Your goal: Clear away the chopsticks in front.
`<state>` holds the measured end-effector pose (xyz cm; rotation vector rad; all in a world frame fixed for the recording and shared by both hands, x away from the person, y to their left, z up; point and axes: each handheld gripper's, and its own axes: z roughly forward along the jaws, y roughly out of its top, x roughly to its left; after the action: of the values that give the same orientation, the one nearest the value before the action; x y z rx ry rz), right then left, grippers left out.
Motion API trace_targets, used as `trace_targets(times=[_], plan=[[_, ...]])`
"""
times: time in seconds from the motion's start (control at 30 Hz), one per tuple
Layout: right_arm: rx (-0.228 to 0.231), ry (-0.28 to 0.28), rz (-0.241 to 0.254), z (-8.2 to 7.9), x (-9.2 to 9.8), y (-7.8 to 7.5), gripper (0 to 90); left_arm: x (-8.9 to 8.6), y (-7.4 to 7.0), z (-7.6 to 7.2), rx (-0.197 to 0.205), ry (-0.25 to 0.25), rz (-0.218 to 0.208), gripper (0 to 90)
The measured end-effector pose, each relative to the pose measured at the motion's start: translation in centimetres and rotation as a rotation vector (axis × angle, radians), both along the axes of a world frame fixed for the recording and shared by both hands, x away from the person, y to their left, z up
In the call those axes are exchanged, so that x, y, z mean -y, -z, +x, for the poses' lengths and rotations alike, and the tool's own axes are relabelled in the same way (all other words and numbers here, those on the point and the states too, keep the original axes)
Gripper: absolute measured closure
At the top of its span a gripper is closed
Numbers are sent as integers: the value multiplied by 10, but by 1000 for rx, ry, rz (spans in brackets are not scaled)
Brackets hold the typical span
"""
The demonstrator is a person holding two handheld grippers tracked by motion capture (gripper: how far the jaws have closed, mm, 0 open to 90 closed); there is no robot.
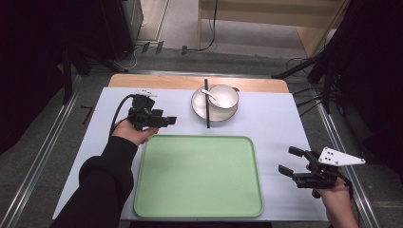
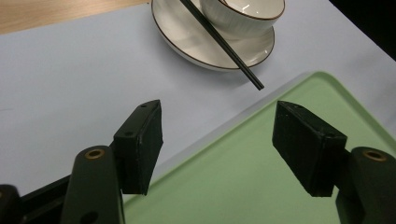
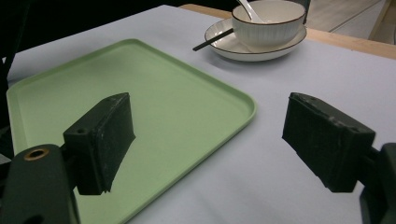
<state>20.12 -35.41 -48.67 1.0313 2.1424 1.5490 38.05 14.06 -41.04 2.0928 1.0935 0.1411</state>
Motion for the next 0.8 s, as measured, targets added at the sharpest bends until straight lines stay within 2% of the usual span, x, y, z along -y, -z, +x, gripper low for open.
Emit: trace_targets(times=[0.13,0.2,0.3,0.37,0.53,0.57,0.63,0.8], plan=[[-1,1,-4,0,0,0,168,11,-2,10,0,-22,7,354],[0,-1,-3,0,-1,0,168,16,-3,16,-15,-29,-1,354],[1,-5,2,0,-2,-1,168,26,-3,24,-11,-31,28,354],[1,-8,2,0,-2,-1,168,33,-3,29,-16,-40,32,354],[5,-10,3,0,-2,-1,168,54,0,39,3,-36,81,358],[4,-9,4,1,-2,-1,168,61,2,44,-5,-44,84,362],[4,-9,4,1,-2,-1,168,64,3,47,-11,-47,82,365],[9,-14,2,0,-3,-2,168,88,11,58,5,-69,100,389]])
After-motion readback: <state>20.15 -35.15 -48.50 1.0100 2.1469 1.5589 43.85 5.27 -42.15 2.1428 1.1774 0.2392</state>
